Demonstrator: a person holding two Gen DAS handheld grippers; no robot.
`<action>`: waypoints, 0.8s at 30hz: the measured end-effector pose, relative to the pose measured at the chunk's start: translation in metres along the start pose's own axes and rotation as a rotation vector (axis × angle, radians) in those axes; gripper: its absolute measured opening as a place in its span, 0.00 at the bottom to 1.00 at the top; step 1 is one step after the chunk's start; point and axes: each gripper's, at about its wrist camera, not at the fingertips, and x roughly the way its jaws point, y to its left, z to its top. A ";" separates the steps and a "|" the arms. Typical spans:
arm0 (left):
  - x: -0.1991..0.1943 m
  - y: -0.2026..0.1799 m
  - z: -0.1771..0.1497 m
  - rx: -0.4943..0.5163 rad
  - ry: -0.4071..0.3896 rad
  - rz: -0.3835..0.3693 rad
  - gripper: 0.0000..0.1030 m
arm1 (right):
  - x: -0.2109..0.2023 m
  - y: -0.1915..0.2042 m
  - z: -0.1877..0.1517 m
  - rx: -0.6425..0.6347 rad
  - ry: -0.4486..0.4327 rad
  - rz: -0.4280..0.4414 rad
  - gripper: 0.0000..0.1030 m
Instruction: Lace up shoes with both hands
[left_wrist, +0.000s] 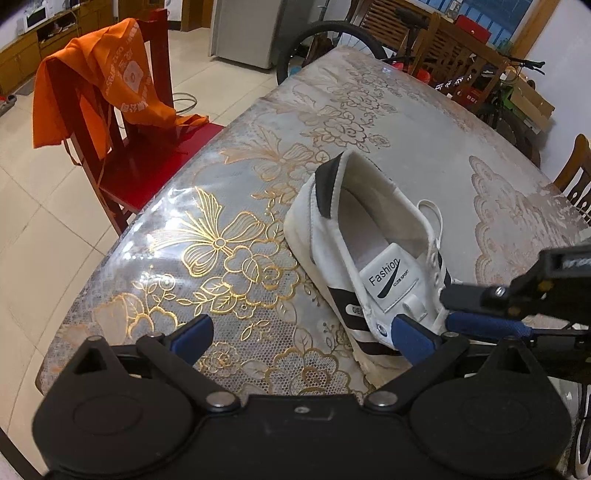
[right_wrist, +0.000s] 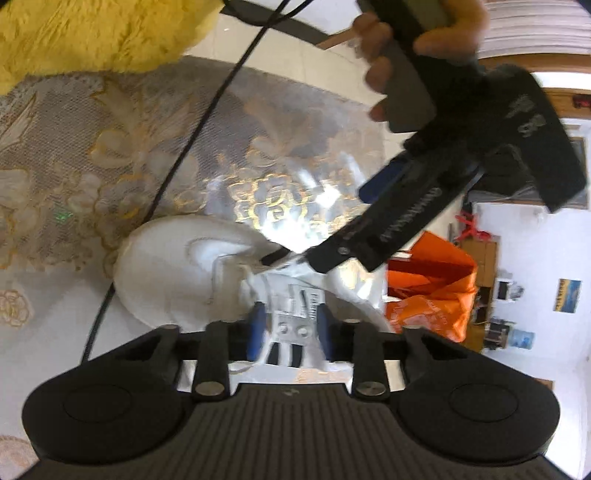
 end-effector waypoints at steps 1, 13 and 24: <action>0.000 0.000 0.000 -0.003 0.001 -0.001 1.00 | 0.002 -0.001 0.001 0.018 0.003 0.016 0.00; -0.002 -0.003 0.004 0.000 -0.007 -0.004 1.00 | -0.013 0.004 0.000 0.034 -0.065 0.044 0.00; -0.028 -0.017 -0.002 0.161 -0.022 0.061 0.99 | -0.026 -0.011 -0.007 0.194 -0.009 -0.045 0.24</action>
